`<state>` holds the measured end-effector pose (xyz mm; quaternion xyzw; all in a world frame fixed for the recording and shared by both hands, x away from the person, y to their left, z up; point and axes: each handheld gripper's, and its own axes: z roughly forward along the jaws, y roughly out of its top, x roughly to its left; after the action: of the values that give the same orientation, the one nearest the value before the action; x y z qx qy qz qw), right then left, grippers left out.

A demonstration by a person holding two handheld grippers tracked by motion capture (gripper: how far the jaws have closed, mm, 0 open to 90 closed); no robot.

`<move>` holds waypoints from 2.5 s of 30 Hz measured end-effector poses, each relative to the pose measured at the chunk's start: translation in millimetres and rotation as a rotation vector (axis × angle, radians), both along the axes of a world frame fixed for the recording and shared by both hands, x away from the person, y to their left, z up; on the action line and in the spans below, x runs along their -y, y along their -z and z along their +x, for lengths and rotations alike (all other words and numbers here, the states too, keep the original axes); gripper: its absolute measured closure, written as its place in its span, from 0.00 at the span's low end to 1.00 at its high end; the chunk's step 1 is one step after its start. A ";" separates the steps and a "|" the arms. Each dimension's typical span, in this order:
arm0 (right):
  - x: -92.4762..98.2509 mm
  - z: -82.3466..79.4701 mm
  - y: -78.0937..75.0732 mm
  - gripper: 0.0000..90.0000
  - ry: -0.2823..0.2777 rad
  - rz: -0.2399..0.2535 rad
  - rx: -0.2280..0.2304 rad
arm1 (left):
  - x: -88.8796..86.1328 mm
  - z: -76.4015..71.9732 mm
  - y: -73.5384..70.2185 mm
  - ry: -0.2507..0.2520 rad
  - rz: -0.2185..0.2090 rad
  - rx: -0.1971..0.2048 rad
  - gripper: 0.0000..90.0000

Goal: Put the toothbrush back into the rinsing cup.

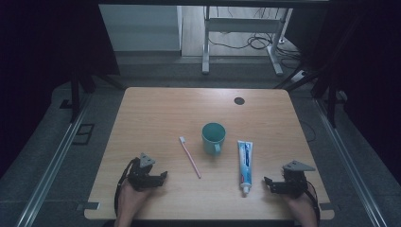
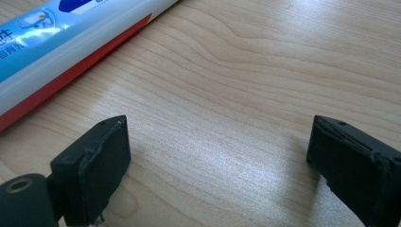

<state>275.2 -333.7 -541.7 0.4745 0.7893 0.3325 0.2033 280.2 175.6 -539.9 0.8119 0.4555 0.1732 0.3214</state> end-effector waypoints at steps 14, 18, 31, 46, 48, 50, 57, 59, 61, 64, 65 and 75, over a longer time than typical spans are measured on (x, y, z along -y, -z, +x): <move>0.0 0.0 0.0 0.07 0.000 0.000 0.000 | 0.2 -1.4 -15.3 0.060 -0.068 -0.015 0.69; 0.0 0.0 0.0 0.07 0.000 0.000 0.000 | 1.0 -0.2 -17.3 0.086 -0.079 -0.033 0.80; -0.1 -0.1 0.0 0.07 0.001 0.001 -0.001 | 10.6 5.2 -25.1 0.154 -0.103 -0.066 0.99; 0.0 -0.1 0.0 0.07 0.001 0.000 -0.001 | 35.4 24.4 -35.2 0.209 -0.079 -0.067 0.99; 0.0 -0.1 -0.1 0.07 0.001 0.000 -0.001 | 37.3 25.7 -35.3 0.214 -0.079 -0.069 0.99; 0.0 -0.1 0.0 0.07 0.001 0.000 -0.001 | 41.9 28.4 -35.7 0.226 -0.076 -0.073 1.00; -0.1 -0.2 -0.1 0.07 0.002 0.001 -0.003 | 57.6 35.4 -36.3 0.249 -0.074 -0.087 1.00; -0.1 -0.2 -0.1 0.07 0.003 0.002 -0.003 | 61.6 37.4 -36.1 0.256 -0.068 -0.086 1.00; -0.1 -0.2 -0.1 0.07 0.003 0.001 -0.003 | 66.5 39.1 -35.7 0.264 -0.069 -0.094 1.00; -0.1 -0.2 -0.1 0.07 0.003 0.002 -0.003 | 73.6 42.3 -35.1 0.278 -0.059 -0.095 1.00; -0.1 -0.2 -0.1 0.07 0.003 0.002 -0.003 | 76.9 43.2 -34.9 0.279 -0.062 -0.097 1.00; -0.1 -0.2 -0.1 0.07 0.003 0.002 -0.003 | 100.9 49.5 -34.6 0.323 -0.028 -0.111 1.00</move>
<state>275.0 -333.6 -541.6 0.4762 0.7887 0.3322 0.2019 329.7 74.7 -505.3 0.8782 0.3385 0.0678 0.3309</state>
